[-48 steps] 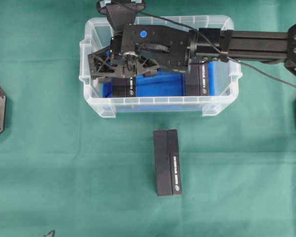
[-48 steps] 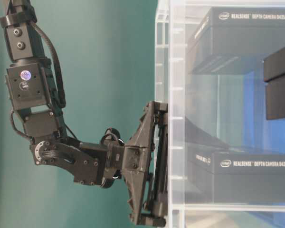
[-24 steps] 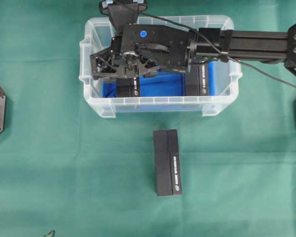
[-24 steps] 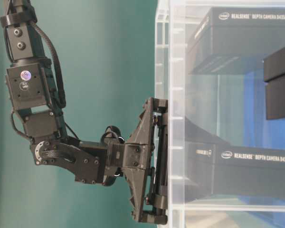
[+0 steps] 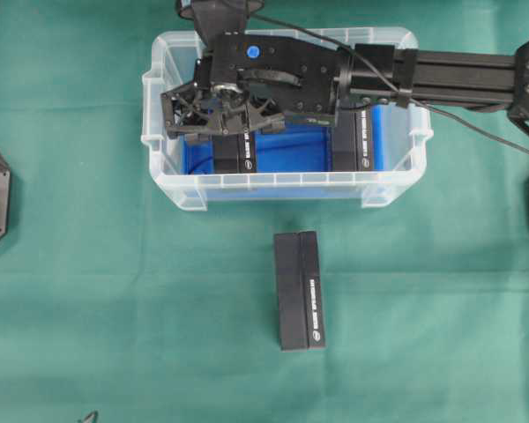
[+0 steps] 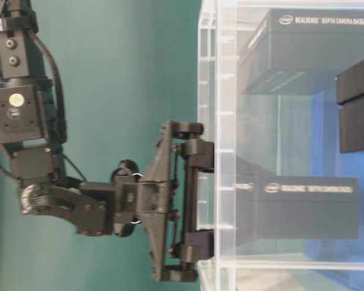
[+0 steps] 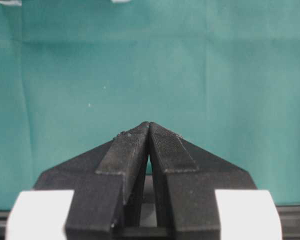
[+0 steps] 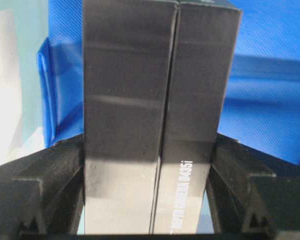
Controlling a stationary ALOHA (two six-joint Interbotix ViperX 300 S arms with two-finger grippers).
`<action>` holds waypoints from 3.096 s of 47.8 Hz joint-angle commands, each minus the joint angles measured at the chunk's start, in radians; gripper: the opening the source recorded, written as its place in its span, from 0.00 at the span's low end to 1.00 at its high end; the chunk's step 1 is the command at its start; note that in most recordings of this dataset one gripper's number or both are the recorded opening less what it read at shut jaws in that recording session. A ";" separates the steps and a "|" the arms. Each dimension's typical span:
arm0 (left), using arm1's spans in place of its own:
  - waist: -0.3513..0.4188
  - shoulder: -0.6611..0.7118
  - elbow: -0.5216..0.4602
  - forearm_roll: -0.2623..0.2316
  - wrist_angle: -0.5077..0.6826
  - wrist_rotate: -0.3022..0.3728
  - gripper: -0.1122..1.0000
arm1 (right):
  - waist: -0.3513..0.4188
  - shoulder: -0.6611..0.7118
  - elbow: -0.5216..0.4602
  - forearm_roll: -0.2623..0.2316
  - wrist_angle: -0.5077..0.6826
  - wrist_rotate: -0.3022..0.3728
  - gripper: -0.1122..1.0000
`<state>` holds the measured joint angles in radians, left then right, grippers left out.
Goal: Take the box out of the case with the right arm.
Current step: 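Lower the right gripper around the left box and close it, then lift the left box straight up out of the bin with the right gripper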
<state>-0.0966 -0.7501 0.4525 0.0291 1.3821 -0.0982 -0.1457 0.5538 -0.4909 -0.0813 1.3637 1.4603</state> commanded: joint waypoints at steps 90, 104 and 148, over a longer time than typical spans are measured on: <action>-0.003 0.002 -0.038 0.002 -0.008 -0.002 0.10 | 0.072 -0.075 -0.580 -0.121 0.471 0.002 0.71; -0.003 0.002 -0.038 0.002 -0.006 -0.002 0.10 | 0.072 -0.075 -0.580 -0.124 0.471 0.002 0.71; -0.003 0.002 -0.038 0.002 -0.006 0.000 0.10 | 0.072 -0.075 -0.580 -0.127 0.471 0.002 0.71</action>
<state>-0.0966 -0.7501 0.4418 0.0291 1.3806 -0.0982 -0.0782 0.5492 -1.0431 -0.2025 1.8362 1.4619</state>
